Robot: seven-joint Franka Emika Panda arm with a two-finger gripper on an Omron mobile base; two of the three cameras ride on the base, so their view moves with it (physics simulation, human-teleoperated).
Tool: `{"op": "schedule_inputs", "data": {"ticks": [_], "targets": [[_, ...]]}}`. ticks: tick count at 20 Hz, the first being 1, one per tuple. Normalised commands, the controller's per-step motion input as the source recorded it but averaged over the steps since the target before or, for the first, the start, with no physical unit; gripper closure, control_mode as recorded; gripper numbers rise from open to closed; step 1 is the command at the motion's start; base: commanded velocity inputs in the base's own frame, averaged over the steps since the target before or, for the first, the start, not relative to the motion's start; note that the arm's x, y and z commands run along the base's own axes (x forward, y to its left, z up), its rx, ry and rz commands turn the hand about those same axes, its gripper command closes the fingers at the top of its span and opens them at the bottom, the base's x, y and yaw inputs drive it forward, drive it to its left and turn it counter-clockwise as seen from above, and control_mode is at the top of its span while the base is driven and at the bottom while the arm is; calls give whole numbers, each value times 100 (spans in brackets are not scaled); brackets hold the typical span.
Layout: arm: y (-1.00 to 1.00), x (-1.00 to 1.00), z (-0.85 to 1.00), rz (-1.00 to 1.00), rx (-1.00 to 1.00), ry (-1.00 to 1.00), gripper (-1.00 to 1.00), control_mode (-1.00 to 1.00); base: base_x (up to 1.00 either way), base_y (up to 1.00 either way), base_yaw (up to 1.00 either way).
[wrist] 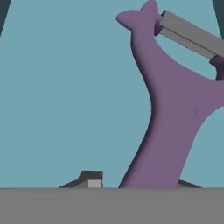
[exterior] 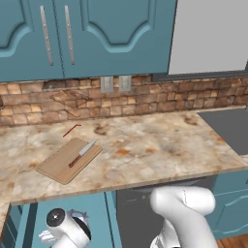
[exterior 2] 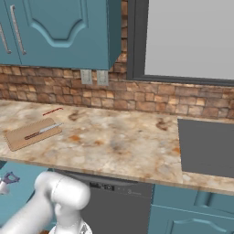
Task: Open the drawer on the left and place the cutting tools on the cutting board.
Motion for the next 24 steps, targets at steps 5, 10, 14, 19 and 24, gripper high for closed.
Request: {"op": "schedule_inputs", "data": {"ticks": [5, 10, 14, 19, 24], "targets": [[-2, 45, 100, -6, -2, -27, 100, -100, 0, 0, 0], [-7, 95, 100, -5, 0, -24, 100, -100, 0, 0, 0], [-1, 100, 100, -11, 1, -10, 100, -100, 0, 0, 0], [0, 100, 100, -12, 13, 1, 100, -100, 0, 0, 0], [0, 60, 50, -2, 11, 13, 100, -100, 0, 0, 0]]}}
